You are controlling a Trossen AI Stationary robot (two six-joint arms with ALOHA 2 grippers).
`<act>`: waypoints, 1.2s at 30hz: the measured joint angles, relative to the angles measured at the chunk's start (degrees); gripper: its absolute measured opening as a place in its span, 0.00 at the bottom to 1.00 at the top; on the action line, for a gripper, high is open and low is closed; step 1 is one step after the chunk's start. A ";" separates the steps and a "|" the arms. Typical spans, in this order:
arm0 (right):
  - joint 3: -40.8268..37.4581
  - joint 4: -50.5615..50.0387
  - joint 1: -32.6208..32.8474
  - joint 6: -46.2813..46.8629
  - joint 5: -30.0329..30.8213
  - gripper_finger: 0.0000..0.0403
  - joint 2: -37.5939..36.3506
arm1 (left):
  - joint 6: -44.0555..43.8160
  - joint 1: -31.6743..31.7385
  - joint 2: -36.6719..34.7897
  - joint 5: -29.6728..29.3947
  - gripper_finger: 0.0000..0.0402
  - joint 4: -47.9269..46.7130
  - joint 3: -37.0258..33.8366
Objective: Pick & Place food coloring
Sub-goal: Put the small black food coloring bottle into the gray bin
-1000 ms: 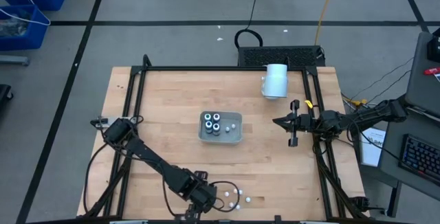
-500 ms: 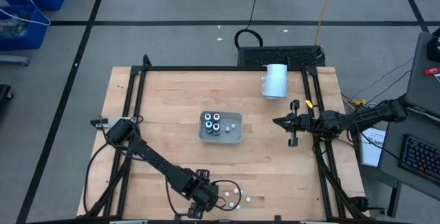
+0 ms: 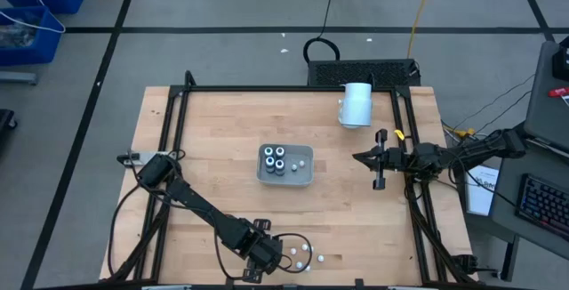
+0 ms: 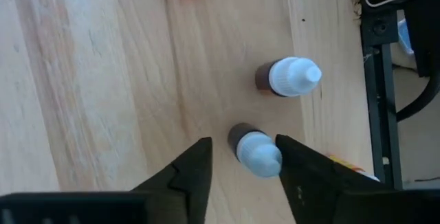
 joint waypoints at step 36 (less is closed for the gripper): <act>0.00 -0.85 -0.01 -0.04 0.01 0.00 0.00 | 32.59 28.40 -0.52 -9.84 0.18 -21.21 24.61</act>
